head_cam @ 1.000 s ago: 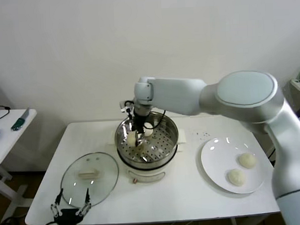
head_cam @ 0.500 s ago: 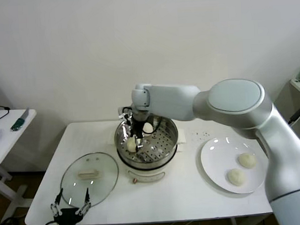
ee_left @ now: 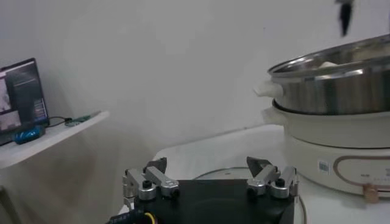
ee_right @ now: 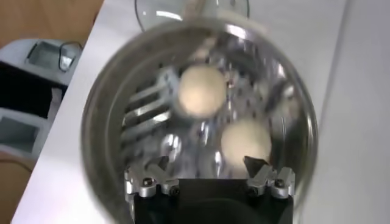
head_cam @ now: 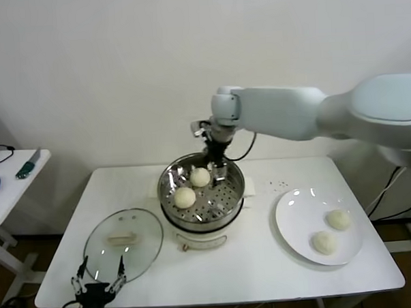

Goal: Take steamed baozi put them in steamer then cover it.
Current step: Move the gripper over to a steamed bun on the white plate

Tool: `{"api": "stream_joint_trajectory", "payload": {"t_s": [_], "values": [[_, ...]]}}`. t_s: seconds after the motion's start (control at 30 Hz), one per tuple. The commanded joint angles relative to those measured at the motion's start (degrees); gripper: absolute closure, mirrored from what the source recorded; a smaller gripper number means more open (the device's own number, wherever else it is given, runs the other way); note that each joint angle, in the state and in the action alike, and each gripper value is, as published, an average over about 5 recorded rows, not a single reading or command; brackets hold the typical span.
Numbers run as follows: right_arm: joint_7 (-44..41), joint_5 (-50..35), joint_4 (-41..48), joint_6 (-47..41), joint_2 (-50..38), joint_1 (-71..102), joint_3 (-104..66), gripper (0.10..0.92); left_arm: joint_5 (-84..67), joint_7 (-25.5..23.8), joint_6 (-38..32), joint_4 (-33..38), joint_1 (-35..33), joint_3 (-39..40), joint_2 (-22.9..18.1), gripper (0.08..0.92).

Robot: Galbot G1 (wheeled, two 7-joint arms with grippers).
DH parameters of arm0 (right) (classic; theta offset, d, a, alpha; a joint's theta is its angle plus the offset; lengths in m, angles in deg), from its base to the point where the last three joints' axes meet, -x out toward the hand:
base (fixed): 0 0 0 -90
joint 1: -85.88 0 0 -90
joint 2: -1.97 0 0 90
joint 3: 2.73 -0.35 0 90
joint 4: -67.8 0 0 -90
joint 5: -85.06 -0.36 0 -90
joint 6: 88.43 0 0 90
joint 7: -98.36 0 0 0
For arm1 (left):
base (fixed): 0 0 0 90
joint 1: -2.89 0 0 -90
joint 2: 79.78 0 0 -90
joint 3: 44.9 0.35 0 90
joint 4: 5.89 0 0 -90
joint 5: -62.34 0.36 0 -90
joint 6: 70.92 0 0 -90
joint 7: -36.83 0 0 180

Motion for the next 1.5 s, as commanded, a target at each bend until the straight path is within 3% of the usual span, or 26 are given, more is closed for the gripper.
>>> {"api": "stream_joint_trajectory", "payload": {"t_s": [0.03, 0.3, 0.6, 1.1, 1.5], "values": [[-0.4, 9.5, -16.9, 0.1, -23.8, -5.6, 1.0, 0.203, 0.0, 0.1, 0.1, -0.1, -0.1, -0.1, 0.1, 0.177], [-0.5, 21.3, -23.5, 0.9, -38.8, 0.6, 0.4, 0.203, 0.1, 0.2, 0.5, 0.0, -0.3, -0.3, -0.2, 0.177], [-1.0, 34.3, -22.5, 3.7, -46.8, 15.8, -7.2, 0.203, 0.9, 1.2, 0.8, -0.1, -0.3, -0.5, -1.0, 0.177], [-1.1, 40.7, -16.9, 5.6, -48.6, 34.9, -22.3, 0.203, 1.3, 1.2, 1.3, -0.7, -0.1, -0.7, -1.9, 0.177], [-0.8, 40.4, -12.1, 6.3, -43.4, 34.4, -24.5, 0.203, 1.6, 1.2, 1.5, -1.5, 0.4, -0.5, -1.9, 0.177]]}}
